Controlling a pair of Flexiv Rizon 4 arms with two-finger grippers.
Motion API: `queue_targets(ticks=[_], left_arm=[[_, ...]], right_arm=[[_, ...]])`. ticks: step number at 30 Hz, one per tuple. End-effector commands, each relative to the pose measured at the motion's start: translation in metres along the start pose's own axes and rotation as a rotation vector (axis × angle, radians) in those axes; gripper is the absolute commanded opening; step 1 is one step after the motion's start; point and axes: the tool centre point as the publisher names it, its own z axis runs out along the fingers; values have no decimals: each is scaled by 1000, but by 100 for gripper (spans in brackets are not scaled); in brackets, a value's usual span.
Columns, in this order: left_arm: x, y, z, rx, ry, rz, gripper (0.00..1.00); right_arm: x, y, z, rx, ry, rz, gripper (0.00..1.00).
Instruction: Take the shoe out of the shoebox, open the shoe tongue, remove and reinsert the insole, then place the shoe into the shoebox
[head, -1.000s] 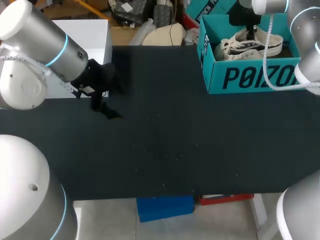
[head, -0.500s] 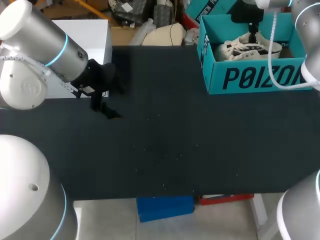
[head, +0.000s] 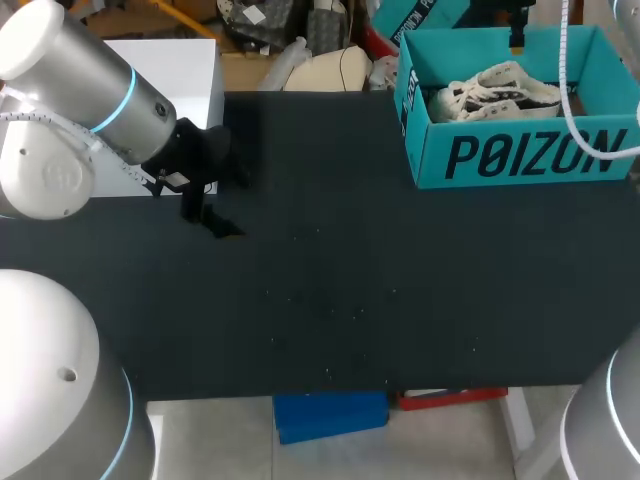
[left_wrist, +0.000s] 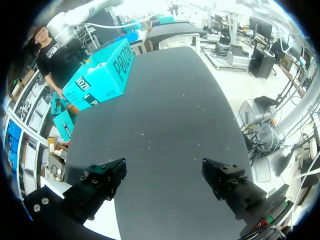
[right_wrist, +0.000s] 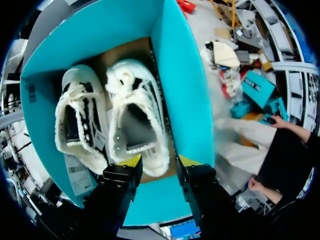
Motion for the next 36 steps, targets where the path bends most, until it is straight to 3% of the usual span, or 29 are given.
queue_targets(ticks=[1, 9, 10, 11, 13, 15, 17, 26, 27, 28, 36], left_arm=[[0, 1, 0, 1, -1, 2, 100], [0, 1, 0, 1, -1, 2, 100], [0, 1, 0, 1, -1, 2, 100], [0, 1, 0, 1, -1, 2, 100], [0, 1, 0, 1, -1, 2, 100], [0, 1, 0, 1, -1, 2, 100], [0, 1, 0, 1, -1, 2, 100], [0, 1, 0, 1, -1, 2, 100], [0, 1, 0, 1, -1, 2, 100], [0, 1, 0, 1, -1, 2, 100], [0, 1, 0, 1, -1, 2, 100]], right_arm=[[42, -4, -77, 0, -61, 35, 41], [96, 9, -131, 13, -21, 159, 48], [104, 10, -137, 22, -15, 182, 62], [112, 12, -142, 21, -21, 206, 68], [128, 15, -151, 35, -16, 247, 67], [143, 18, -160, 51, -23, 289, 73], [156, 23, -169, 63, -22, 330, 99], [226, 49, -184, 68, 19, 572, 93], [234, 52, -184, 71, 22, 599, 84], [242, 55, -183, 67, 25, 631, 84], [289, 79, -163, 53, 77, 812, 92]])
